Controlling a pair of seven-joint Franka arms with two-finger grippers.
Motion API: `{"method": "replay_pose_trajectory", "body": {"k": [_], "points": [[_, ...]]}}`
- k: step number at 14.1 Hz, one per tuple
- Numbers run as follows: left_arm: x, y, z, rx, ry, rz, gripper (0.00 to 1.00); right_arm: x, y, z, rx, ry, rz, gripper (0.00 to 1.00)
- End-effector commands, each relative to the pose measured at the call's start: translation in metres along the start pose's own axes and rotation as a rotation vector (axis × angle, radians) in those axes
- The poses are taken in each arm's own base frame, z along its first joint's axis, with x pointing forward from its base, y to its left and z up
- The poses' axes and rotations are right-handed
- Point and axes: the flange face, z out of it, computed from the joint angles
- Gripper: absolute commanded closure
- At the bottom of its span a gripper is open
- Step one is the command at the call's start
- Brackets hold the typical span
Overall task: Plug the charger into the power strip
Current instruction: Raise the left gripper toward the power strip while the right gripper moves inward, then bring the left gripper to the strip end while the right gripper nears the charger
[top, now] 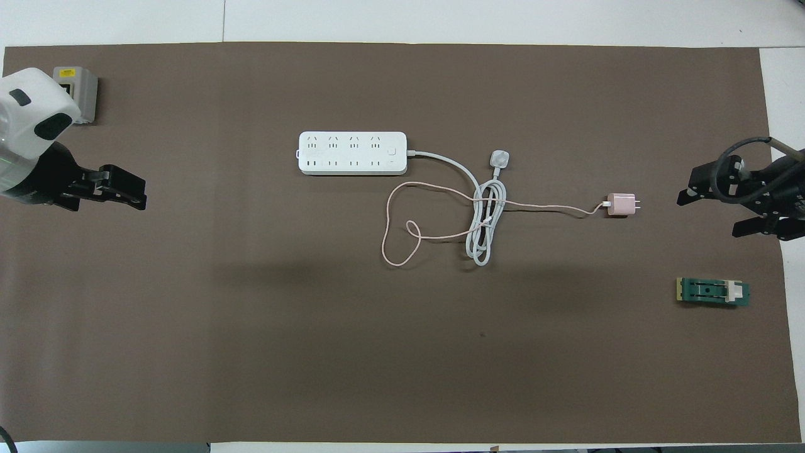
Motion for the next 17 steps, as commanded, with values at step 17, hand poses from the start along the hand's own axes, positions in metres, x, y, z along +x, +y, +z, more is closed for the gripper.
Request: {"method": "replay_pose_trajectory", "body": {"k": [17], "points": [[0.044,0.042,0.074,-0.408,-0.165,0.113,0.0,0.138,0.075,0.166,0.502,-0.497,0.812,0.0]]}}
